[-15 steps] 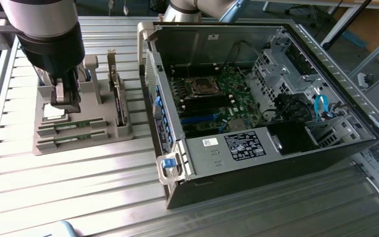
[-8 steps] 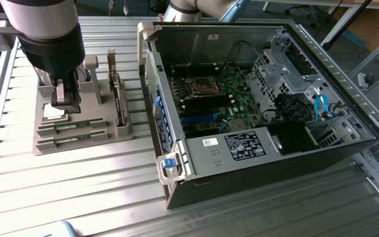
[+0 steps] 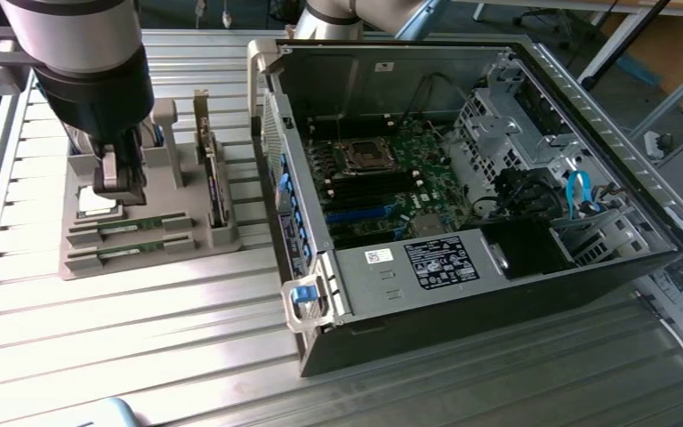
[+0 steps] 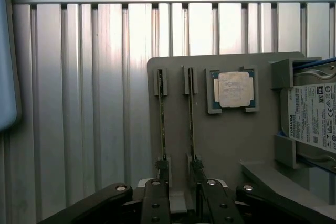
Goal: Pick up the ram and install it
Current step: 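Pick up the ram and move it above insertion slot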
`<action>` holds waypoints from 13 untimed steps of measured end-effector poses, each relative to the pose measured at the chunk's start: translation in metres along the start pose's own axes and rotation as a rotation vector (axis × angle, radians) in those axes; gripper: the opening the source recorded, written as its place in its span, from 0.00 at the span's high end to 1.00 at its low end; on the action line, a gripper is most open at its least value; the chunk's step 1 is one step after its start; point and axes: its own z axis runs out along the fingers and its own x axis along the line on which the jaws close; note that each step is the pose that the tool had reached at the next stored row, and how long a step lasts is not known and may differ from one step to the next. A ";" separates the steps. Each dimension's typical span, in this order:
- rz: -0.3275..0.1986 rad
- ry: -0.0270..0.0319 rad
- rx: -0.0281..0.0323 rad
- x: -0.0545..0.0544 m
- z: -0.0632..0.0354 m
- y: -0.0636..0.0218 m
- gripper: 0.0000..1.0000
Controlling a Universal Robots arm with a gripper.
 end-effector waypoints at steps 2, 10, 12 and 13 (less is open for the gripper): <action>0.000 0.0000 0.0000 0.000 0.0005 0.0000 0.70; -0.002 0.0002 -0.0001 0.000 0.0035 -0.0001 0.70; -0.003 0.0001 -0.0001 0.000 0.0042 -0.0002 0.70; -0.003 0.0002 -0.0001 0.000 0.0045 -0.0002 0.70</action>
